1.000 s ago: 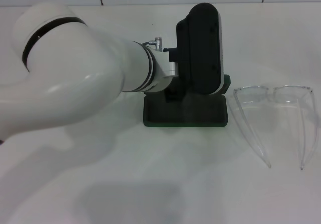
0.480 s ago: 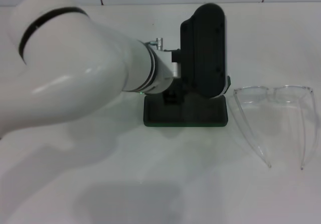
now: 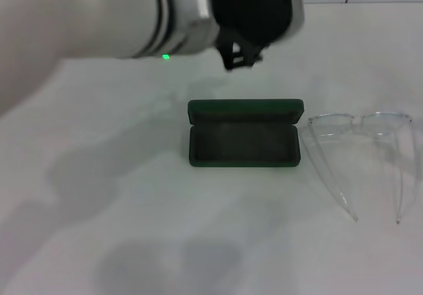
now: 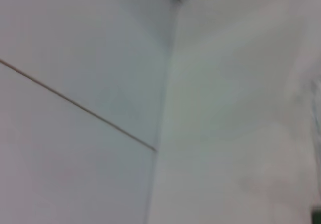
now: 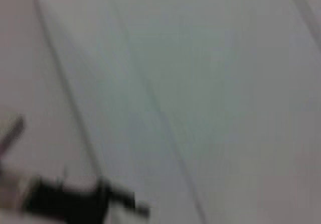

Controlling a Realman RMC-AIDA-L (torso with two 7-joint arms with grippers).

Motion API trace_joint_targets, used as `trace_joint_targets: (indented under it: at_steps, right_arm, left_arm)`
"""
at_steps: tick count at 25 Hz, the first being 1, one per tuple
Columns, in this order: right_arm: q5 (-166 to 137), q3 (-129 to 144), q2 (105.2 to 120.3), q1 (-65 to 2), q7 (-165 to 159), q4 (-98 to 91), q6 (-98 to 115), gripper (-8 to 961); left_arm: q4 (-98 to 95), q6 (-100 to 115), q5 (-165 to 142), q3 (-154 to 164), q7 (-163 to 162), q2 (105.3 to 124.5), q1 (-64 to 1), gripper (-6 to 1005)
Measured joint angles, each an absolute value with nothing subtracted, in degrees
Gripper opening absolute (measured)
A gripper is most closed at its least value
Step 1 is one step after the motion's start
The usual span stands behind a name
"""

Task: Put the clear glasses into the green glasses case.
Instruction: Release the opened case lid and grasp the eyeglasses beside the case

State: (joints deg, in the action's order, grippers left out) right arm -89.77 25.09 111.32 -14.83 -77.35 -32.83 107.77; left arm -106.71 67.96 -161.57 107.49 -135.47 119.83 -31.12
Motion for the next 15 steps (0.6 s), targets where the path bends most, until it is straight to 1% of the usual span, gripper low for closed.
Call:
trace_joint_targets:
  at_steps: [3,8,12,15]
  right_arm:
    - [-97.4,26.4,110.63,-17.3,-84.5,-40.7,106.4,823]
    - [-103.3,26.6,109.00,-21.7,-90.0,-46.5,106.4,821]
    - [-103.7,26.7,108.47,-23.6,-90.4,-50.1,105.6,820]
    - [-107.7,28.3,107.17,-26.0,-93.2,-54.3,105.3,818]
  left_arm:
    - [-109.9,66.0,-155.5,104.6,-135.5,119.92,-28.3,507]
    - [-109.2,64.4,-136.1,96.2,-129.8,119.77,-24.7,505]
    - [-102.6,64.5,-109.0,88.1,-115.5,119.79,-20.5,503]
    - [-96.1,65.7,-93.3,85.4,-103.9,119.65,-17.4,502]
